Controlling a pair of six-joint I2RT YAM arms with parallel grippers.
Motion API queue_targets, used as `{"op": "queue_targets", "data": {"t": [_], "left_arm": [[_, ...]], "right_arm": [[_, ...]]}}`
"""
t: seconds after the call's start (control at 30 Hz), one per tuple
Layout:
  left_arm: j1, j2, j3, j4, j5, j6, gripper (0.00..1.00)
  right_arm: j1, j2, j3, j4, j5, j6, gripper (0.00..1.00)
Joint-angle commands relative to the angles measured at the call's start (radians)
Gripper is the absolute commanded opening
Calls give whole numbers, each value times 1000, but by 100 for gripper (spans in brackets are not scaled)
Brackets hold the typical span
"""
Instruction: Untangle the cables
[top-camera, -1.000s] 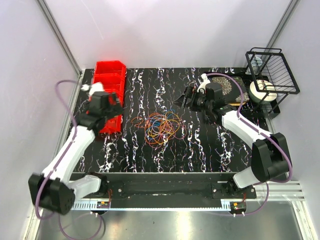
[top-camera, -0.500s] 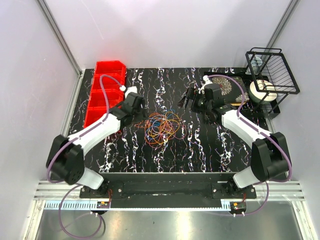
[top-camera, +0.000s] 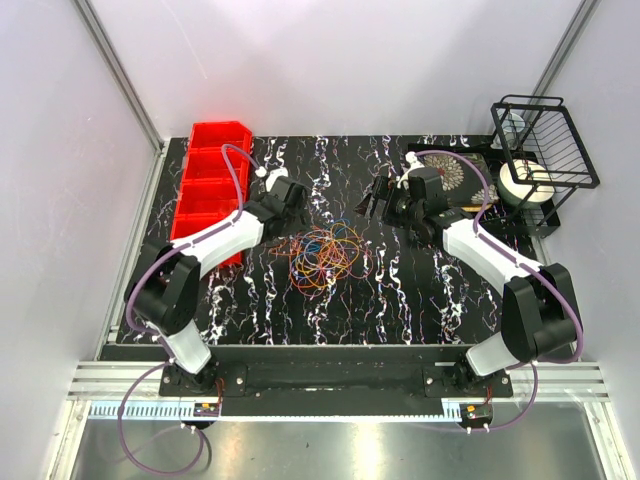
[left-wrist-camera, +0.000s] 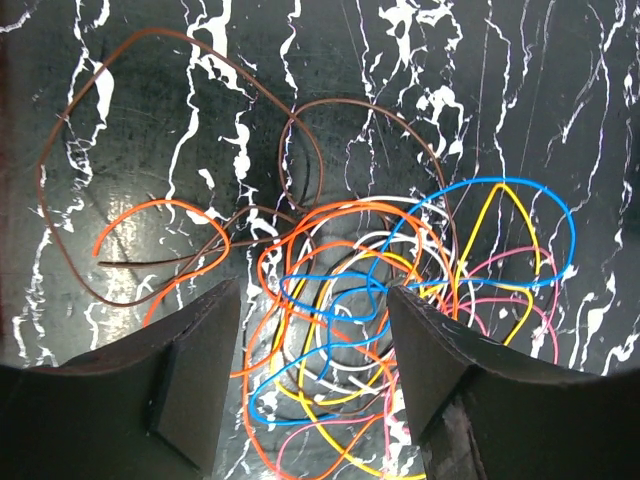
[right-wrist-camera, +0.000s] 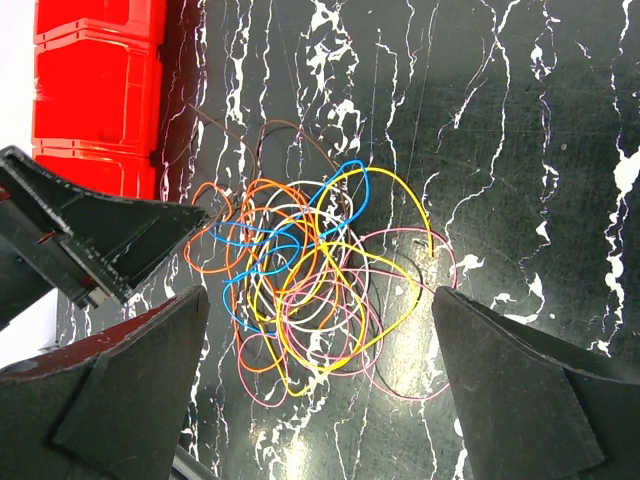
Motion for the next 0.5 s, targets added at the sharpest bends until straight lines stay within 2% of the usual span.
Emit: {"op": "queue_targets", "data": {"t": [0.0, 0.3, 0.47], "left_arm": [[-5, 28, 65, 6, -40, -70, 65], [-22, 75, 105, -80, -107, -145, 65], [-33, 101, 122, -126, -133, -177, 60]], "right_arm": [[6, -6, 31, 1, 16, -7, 100], [5, 19, 37, 3, 0, 5, 100], [6, 33, 42, 6, -7, 15, 100]]}}
